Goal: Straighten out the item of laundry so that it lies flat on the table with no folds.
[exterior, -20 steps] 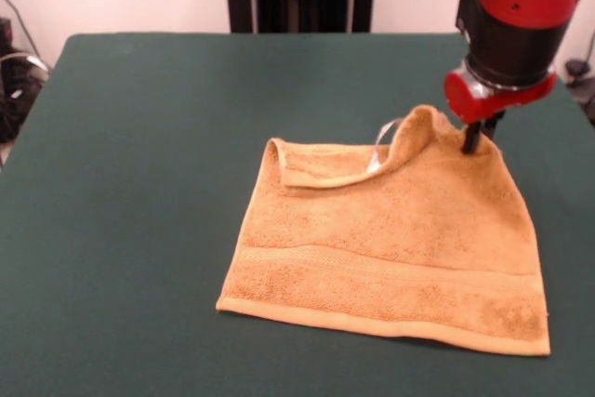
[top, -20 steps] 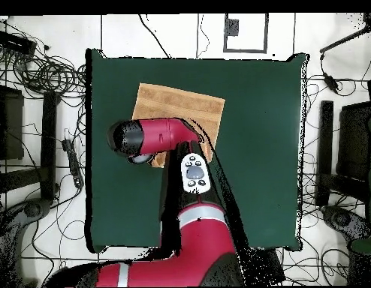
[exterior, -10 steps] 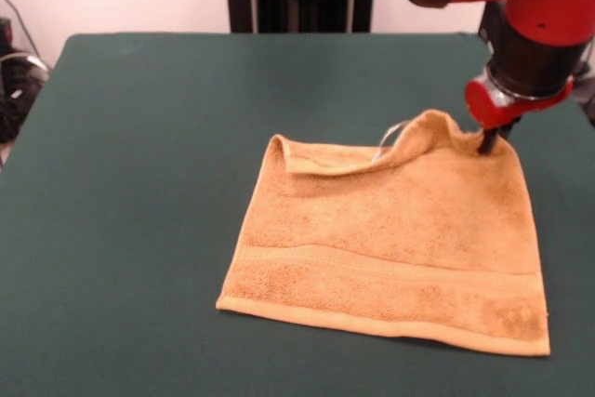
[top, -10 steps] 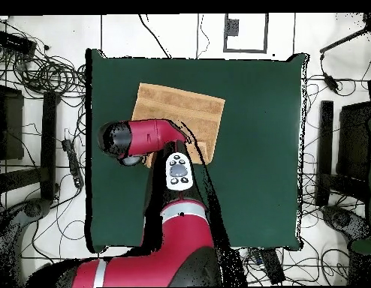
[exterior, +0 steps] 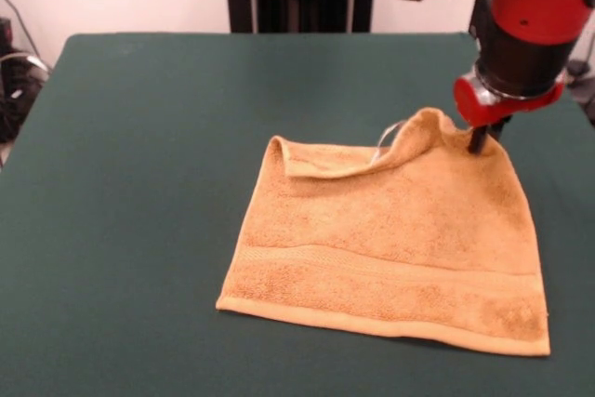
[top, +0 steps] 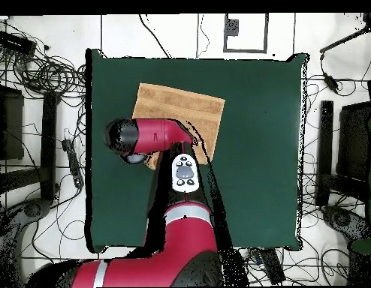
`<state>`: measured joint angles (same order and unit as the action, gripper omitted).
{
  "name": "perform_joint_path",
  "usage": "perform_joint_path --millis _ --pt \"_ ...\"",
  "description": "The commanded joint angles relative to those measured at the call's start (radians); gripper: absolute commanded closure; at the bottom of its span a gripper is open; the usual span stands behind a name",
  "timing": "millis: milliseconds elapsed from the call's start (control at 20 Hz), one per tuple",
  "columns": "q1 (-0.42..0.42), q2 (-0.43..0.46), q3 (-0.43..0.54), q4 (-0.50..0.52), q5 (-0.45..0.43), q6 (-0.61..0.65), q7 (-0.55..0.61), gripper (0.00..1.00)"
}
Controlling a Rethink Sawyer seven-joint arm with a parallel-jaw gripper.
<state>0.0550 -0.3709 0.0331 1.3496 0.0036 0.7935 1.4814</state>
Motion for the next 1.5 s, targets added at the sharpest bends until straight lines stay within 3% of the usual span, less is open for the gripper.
perform_joint_path --millis 50,100,150,1050,1500 --pt "0.007 0.021 -0.015 0.031 0.076 -0.023 0.337 1.00" --pt "0.004 0.019 -0.013 0.039 0.085 0.010 0.328 1.00" --pt "0.003 0.019 -0.017 0.045 0.103 0.030 0.316 0.00" --pt "0.031 0.014 -0.043 0.054 0.156 0.019 0.311 0.00" --pt "0.017 -0.034 0.030 0.084 0.300 0.147 0.325 0.00"
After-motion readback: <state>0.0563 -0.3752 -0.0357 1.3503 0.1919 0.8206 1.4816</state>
